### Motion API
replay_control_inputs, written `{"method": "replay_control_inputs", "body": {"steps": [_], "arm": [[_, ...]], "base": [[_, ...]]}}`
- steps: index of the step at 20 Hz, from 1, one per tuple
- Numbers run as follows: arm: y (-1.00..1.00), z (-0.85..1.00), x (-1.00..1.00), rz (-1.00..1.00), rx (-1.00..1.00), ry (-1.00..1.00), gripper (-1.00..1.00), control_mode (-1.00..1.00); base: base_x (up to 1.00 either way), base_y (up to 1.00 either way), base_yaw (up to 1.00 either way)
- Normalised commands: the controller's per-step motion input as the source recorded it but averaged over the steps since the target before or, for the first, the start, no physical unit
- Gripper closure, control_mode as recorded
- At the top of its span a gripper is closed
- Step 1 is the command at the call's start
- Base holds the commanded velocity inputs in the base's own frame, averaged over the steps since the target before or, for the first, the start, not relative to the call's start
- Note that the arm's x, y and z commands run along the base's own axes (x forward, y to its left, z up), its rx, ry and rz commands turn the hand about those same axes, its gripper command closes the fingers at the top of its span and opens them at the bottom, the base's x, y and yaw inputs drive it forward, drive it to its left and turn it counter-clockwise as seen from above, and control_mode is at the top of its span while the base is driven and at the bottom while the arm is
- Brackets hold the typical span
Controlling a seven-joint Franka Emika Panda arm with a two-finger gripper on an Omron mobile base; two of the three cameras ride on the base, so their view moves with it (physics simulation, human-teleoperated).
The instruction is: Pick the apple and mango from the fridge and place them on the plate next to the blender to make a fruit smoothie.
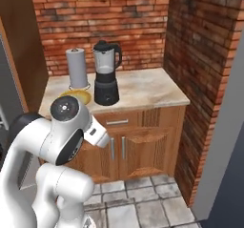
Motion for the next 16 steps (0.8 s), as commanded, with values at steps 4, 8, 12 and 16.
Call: {"method": "replay_control_inputs", "body": {"steps": [4,8,12,16], "arm": [[0.00,0.00,0.00,0.00,0.00,0.00,1.00,1.00],[0.00,0.00,0.00,0.00,0.00,0.00,1.00,1.00],[0.00,0.00,0.00,0.00,0.00,0.00,1.00,1.00],[0.00,0.00,0.00,0.00,0.00,0.00,1.00,1.00]], "base": [[0.59,-0.24,0.30],[0.44,-0.15,0.34],[0.39,-0.10,0.34],[0.39,-0.12,0.32]]}}
